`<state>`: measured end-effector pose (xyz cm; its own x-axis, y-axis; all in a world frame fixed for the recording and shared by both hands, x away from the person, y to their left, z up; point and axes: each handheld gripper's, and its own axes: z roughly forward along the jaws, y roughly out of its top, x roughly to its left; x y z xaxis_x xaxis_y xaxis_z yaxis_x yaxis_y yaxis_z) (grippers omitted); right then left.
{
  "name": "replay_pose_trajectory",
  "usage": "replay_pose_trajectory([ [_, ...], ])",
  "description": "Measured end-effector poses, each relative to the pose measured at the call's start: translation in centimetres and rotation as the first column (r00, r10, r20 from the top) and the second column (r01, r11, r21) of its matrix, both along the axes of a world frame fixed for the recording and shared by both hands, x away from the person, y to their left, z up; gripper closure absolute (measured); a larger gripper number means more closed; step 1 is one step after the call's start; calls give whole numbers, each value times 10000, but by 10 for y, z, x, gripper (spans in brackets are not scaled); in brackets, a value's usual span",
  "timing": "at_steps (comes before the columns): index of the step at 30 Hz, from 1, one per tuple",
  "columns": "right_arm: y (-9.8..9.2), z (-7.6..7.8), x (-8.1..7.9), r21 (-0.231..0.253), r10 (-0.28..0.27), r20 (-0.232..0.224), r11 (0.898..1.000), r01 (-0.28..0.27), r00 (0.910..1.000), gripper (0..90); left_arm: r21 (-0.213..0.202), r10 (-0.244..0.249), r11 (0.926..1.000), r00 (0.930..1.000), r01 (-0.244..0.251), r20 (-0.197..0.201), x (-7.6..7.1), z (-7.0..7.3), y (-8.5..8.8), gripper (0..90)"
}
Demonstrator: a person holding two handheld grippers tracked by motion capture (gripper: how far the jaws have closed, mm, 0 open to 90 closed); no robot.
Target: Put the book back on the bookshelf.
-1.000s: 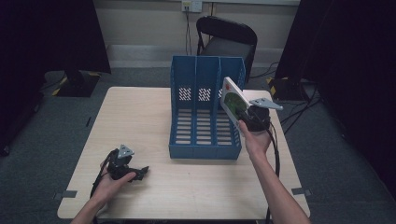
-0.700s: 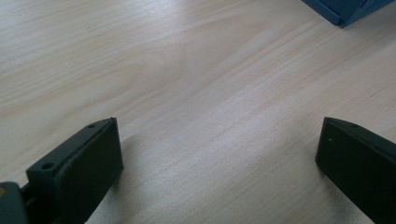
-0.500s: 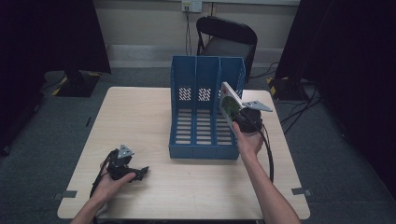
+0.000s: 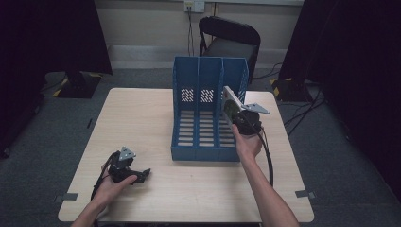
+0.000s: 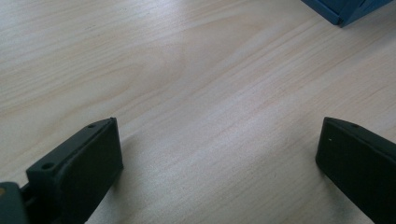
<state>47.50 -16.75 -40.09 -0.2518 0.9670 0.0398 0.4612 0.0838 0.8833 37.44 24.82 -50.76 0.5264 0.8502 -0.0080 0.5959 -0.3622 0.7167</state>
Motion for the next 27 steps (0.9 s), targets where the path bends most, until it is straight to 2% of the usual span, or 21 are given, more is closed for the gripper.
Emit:
replay_pose_trajectory([
  [15, 3, -10, 8, -205, -426, -170, 9989, 422, 9989, 764, 1, -4, 10000, 10000, 4, -1, 0, 0, 0, 0],
  [21, 6, -16, 13, -497, -567, -355, 9973, 550, 9978, 764, 2, -3, 10000, 10000, 3, 0, 0, 0, 0, 0],
  [25, 6, -16, 14, -510, -653, -438, 9967, 631, 9969, 763, 1, -2, 10000, 10000, 2, -2, 0, 0, 0, 0],
  [27, 7, -17, 16, -567, -663, -634, 9964, 627, 9958, 763, 3, -5, 10000, 10000, 5, -1, 0, 0, 0, 0],
])
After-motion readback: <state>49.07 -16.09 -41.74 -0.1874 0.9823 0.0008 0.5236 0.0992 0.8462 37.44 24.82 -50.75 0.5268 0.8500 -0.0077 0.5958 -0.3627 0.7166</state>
